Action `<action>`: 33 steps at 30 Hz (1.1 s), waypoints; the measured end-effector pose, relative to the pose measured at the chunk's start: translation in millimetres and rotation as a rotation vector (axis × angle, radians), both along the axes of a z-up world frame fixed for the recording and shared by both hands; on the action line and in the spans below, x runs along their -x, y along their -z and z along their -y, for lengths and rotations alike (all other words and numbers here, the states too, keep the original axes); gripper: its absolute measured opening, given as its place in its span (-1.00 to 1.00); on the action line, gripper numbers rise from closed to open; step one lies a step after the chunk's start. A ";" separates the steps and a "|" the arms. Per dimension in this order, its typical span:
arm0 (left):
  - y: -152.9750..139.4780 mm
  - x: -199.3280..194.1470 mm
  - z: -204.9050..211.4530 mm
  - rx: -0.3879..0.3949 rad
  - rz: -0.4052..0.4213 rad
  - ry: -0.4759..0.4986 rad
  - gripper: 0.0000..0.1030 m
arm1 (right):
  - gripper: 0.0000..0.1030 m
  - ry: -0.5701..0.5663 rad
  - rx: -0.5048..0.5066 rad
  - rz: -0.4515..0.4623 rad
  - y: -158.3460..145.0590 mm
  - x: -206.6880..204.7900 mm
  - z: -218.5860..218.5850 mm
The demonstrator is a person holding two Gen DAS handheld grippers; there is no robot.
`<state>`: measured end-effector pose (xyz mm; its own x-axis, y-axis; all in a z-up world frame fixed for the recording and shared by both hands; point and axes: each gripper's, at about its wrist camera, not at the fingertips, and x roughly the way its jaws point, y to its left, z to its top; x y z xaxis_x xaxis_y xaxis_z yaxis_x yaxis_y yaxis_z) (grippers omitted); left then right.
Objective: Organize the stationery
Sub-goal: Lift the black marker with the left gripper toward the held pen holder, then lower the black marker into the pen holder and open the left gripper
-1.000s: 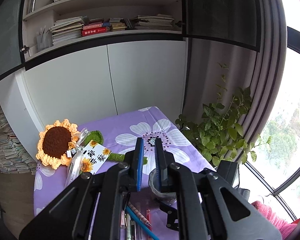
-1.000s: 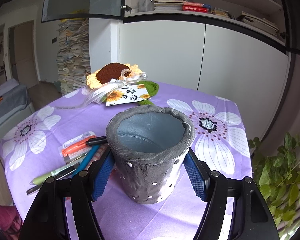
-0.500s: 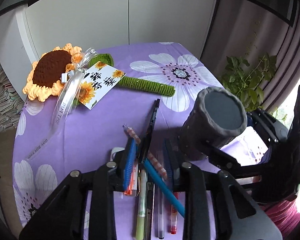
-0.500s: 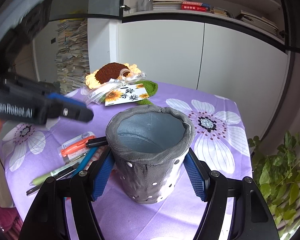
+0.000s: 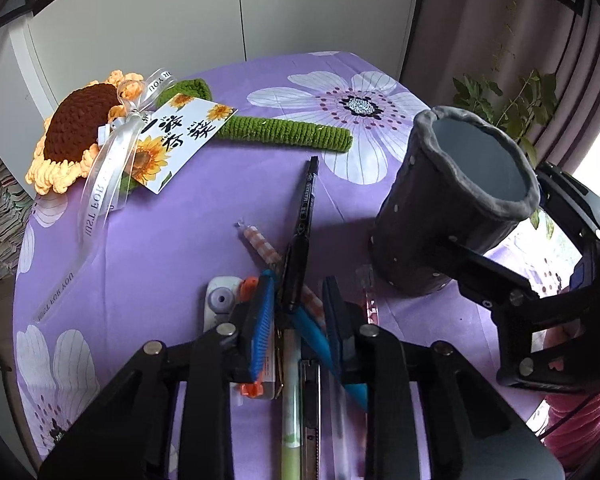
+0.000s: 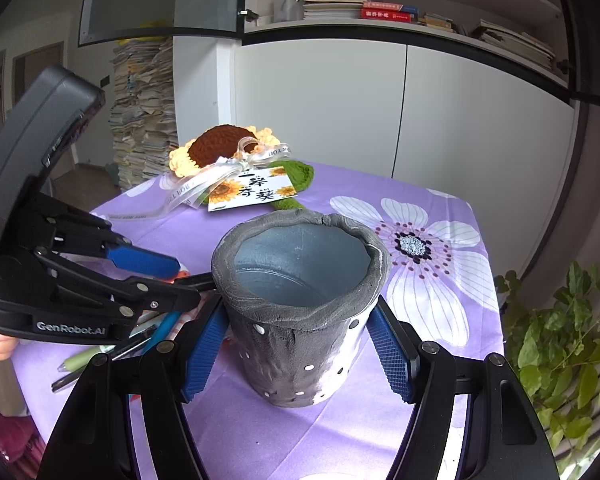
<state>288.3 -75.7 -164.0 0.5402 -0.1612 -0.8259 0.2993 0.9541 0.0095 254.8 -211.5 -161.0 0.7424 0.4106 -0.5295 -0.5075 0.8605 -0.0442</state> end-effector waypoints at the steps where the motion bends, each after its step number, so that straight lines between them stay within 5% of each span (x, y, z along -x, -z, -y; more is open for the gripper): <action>1: 1.9 -1.3 0.7 -0.005 -0.009 0.002 -0.75 | 0.38 0.000 0.000 0.000 0.0 0.0 0.1; 9: -4.4 4.0 -3.0 0.013 -0.003 -0.009 -0.76 | 0.38 0.005 0.000 -0.001 0.4 -0.5 0.2; 19: -57.7 23.5 -14.8 0.053 0.145 -0.033 -0.76 | 0.38 0.007 0.001 -0.005 0.9 -0.9 -0.1; 33: -96.4 33.8 -8.2 0.075 0.244 -0.006 -0.76 | 0.38 0.011 -0.003 -0.002 0.3 0.6 0.5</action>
<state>254.5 -67.5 -67.6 0.7235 -0.2135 -0.6565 0.2910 0.9567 0.0097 254.2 -212.0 -161.3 0.7457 0.4043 -0.5296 -0.4984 0.8660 -0.0407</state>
